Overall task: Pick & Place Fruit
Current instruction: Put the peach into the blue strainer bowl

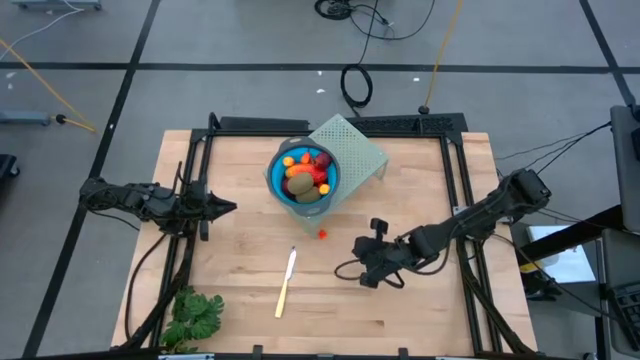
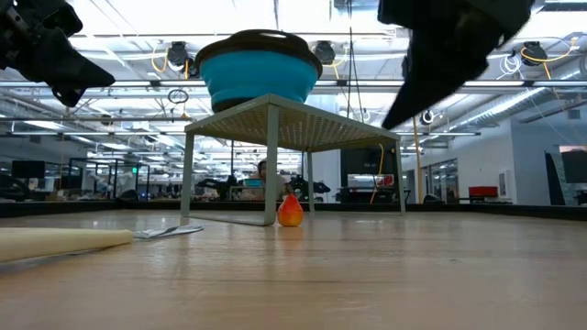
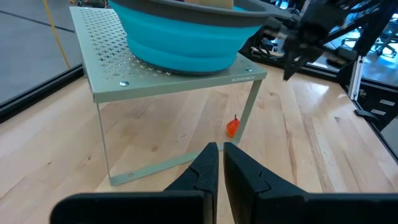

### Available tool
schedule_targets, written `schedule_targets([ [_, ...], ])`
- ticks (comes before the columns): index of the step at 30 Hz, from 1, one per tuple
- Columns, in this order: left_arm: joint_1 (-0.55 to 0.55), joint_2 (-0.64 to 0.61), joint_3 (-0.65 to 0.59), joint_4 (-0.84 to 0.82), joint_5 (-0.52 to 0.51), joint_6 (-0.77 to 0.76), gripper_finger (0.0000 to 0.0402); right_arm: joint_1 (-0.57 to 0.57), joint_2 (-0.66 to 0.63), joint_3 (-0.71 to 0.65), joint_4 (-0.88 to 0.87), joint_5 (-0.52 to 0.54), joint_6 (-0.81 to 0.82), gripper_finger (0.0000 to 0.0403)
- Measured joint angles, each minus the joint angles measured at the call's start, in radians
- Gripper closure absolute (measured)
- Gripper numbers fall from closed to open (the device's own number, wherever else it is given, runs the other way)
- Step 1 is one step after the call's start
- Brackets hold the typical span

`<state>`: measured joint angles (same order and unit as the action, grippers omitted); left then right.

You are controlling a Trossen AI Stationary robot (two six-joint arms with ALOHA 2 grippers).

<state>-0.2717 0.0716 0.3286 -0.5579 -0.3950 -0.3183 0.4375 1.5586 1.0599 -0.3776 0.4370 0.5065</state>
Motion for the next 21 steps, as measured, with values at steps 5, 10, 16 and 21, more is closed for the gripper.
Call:
schedule_targets([
  [5,0.0,0.0,0.0,0.0,0.0,0.0,0.0378,-0.058,0.0,-0.102,0.157,-0.129,-0.079,0.0403],
  [10,0.0,0.0,0.0,0.001,0.0,-0.002,0.0378,-0.113,0.0,-0.178,0.289,-0.185,-0.161,0.0403],
  [16,0.0,0.0,0.0,0.0,0.0,-0.005,0.0378,-0.165,-0.03,-0.273,0.47,-0.244,-0.277,0.0403],
  [21,0.0,0.0,0.0,0.001,-0.001,-0.005,0.0378,-0.21,-0.048,-0.372,0.664,-0.284,-0.32,0.0403],
])
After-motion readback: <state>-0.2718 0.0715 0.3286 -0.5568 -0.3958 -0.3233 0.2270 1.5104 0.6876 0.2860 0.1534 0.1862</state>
